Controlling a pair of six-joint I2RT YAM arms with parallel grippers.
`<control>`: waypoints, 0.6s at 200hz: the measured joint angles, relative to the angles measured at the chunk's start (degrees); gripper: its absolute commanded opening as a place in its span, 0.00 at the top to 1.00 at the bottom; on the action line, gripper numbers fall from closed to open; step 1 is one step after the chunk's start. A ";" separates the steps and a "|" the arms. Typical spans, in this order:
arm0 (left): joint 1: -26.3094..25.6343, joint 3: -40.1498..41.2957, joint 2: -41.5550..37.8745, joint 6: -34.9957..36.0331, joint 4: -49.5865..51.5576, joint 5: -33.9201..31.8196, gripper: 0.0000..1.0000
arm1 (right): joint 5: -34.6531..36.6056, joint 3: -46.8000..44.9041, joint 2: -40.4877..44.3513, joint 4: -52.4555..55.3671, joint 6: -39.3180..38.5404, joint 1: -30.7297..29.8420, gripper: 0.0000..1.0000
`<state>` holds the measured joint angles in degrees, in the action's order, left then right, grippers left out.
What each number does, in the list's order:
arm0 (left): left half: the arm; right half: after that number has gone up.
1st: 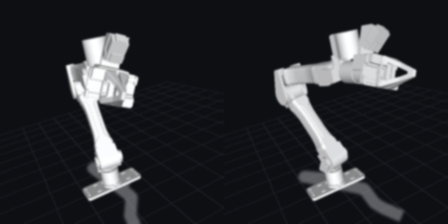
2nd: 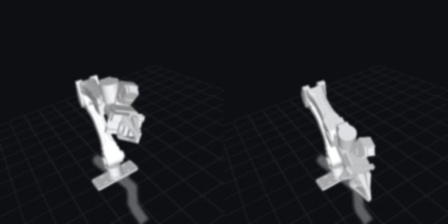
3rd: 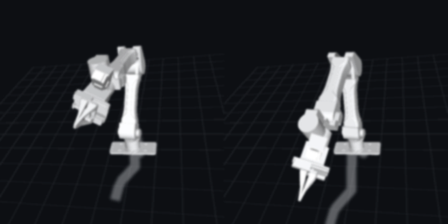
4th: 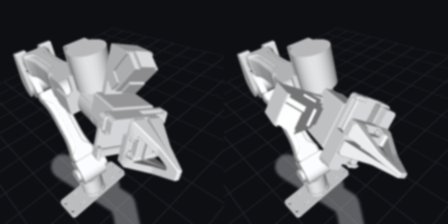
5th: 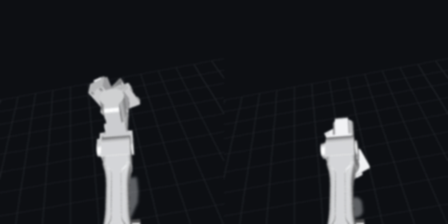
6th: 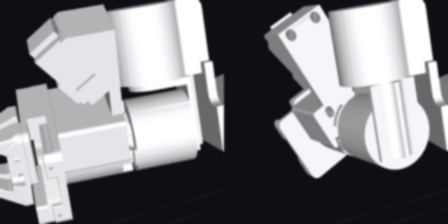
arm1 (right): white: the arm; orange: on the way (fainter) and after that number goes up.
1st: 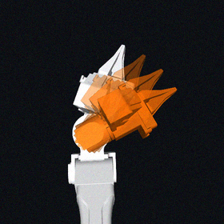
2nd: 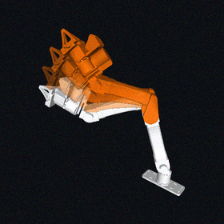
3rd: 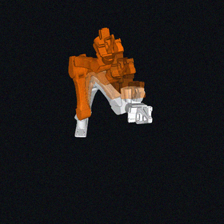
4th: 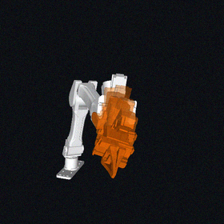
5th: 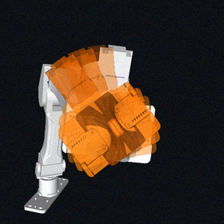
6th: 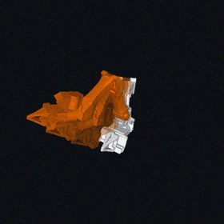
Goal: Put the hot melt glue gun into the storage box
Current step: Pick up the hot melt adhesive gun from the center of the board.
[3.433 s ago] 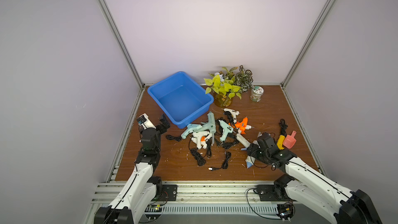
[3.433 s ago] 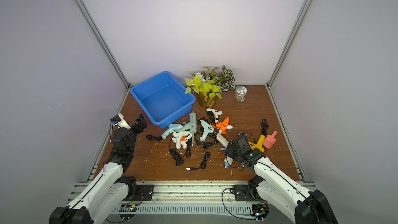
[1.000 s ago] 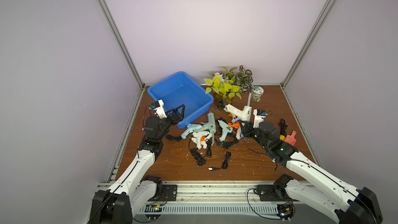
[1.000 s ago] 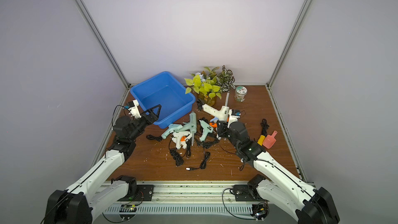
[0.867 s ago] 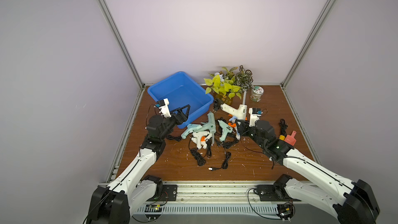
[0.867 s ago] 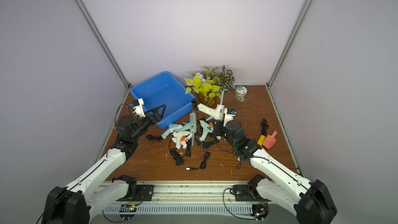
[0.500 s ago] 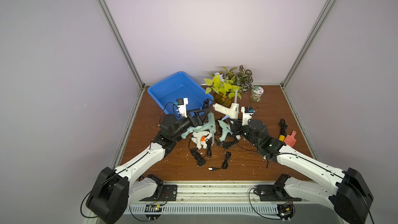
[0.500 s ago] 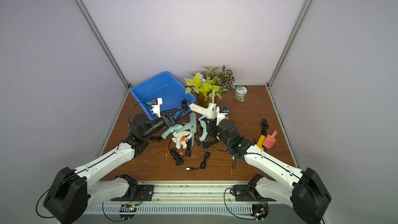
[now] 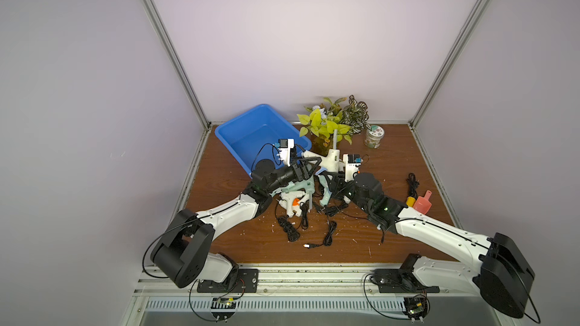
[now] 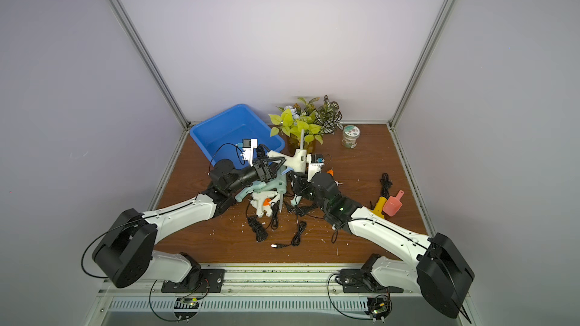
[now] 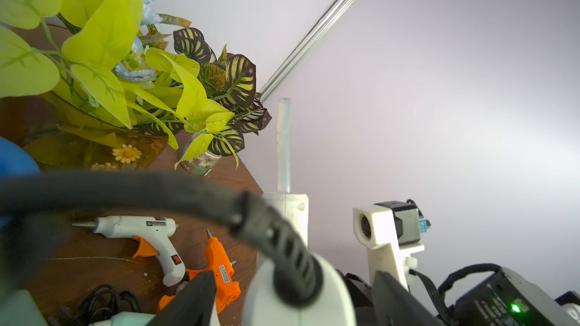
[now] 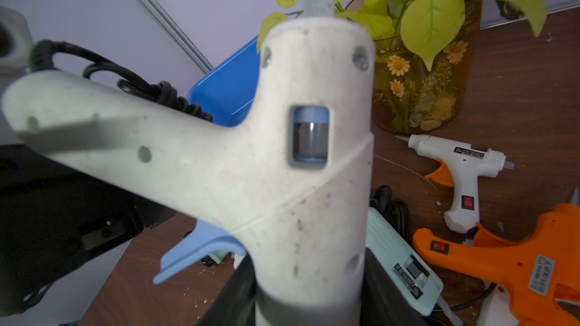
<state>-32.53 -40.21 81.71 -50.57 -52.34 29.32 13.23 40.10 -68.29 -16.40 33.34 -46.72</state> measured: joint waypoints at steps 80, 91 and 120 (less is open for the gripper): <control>0.28 -0.48 3.26 -0.59 -3.17 -2.12 0.99 | 2.29 0.39 -1.20 -0.33 -1.07 -0.98 1.00; 0.33 -0.48 3.26 -0.68 -3.52 -2.12 0.99 | 2.60 0.39 -1.20 -0.59 -1.14 -1.07 0.88; 1.40 -0.17 3.26 -1.62 -5.25 -1.64 0.99 | 3.08 0.39 -1.20 -1.70 -1.86 -1.29 0.52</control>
<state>-31.14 -40.38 84.97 -52.18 -57.58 27.68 16.32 40.49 -69.49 -18.11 31.48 -48.01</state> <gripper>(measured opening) 0.296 0.472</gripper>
